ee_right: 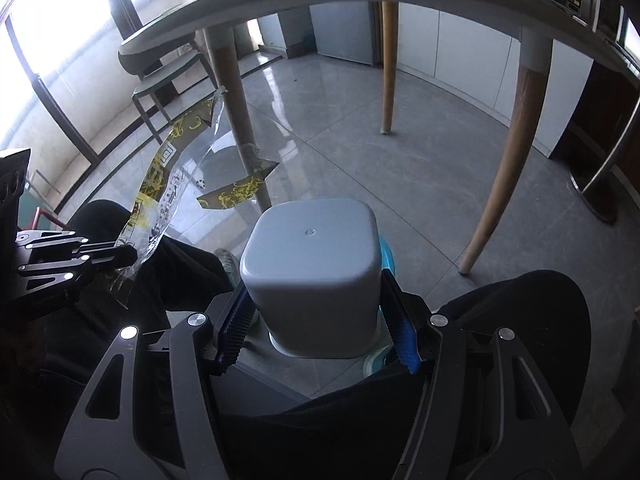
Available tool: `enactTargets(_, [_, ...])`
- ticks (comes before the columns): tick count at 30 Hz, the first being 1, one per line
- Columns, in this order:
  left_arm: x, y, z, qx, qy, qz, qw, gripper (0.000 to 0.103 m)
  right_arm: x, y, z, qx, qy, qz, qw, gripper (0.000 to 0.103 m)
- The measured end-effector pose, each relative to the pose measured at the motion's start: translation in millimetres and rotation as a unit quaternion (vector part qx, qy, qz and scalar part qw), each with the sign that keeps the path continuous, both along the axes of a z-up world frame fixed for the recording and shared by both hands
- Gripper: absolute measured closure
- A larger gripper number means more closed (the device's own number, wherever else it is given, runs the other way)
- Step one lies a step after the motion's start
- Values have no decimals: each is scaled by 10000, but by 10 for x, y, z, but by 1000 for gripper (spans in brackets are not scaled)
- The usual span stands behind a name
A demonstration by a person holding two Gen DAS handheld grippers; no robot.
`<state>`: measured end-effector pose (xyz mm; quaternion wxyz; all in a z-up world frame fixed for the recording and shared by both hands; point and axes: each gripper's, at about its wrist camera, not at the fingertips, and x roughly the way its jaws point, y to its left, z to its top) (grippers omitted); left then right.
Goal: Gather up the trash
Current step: 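Carry the foil wrapper and white cup down over the wastebasket with both tools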
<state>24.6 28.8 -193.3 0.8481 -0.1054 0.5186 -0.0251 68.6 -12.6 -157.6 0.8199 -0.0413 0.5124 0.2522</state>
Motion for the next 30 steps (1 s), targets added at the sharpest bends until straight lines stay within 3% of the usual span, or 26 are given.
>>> enactTargets(18, [617,14,-650,-330,550,232,9977,98,511,252,-835,-172,1004,-81,9948,46])
enactTargets(30, [905,11,-1056,-721,1200,331,9896,98,800,522,-1377,-441,1537,-33,9871,46])
